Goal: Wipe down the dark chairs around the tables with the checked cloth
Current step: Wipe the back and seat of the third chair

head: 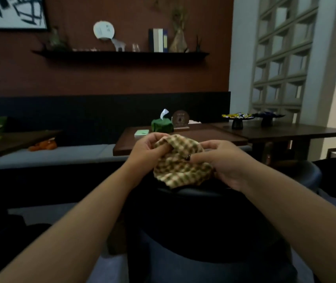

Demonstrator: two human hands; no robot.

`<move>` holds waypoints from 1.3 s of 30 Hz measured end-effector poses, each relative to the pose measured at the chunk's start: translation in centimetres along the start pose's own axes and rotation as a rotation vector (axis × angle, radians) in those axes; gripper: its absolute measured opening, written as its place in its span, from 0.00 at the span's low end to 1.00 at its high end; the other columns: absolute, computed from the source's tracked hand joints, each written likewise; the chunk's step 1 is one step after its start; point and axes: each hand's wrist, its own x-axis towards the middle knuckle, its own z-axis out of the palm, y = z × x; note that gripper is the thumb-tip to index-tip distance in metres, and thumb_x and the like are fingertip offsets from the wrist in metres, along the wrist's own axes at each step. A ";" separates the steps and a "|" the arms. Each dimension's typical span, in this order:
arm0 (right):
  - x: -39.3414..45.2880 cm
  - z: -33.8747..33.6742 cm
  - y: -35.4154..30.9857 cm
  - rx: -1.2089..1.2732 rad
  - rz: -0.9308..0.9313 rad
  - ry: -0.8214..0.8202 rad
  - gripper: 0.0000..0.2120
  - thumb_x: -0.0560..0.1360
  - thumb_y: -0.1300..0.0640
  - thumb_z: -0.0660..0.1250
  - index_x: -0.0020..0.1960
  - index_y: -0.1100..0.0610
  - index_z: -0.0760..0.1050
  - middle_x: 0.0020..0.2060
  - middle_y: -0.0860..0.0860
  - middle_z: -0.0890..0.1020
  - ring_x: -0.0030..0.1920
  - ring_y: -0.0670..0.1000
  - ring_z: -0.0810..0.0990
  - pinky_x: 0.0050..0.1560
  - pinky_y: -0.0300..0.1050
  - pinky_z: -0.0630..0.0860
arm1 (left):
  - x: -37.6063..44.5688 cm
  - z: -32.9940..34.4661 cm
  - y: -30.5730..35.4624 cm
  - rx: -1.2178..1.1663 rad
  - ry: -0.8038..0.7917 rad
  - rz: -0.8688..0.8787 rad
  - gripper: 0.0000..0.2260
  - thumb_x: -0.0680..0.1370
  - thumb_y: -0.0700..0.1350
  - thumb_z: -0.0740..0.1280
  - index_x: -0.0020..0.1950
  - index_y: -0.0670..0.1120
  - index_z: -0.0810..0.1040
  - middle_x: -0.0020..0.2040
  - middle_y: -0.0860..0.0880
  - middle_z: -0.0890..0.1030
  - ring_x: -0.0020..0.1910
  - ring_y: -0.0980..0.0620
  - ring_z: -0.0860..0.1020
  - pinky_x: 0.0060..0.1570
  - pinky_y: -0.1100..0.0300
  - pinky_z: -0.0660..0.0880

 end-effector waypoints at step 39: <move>-3.8 6.8 3.2 -1.046 -1.424 0.389 0.15 0.81 0.57 0.56 0.62 0.62 0.73 0.53 0.61 0.81 0.54 0.56 0.81 0.57 0.50 0.77 | -3.8 -6.1 -2.9 0.353 -0.038 -0.027 0.15 0.84 0.44 0.55 0.52 0.47 0.82 0.56 0.49 0.82 0.57 0.54 0.78 0.63 0.58 0.70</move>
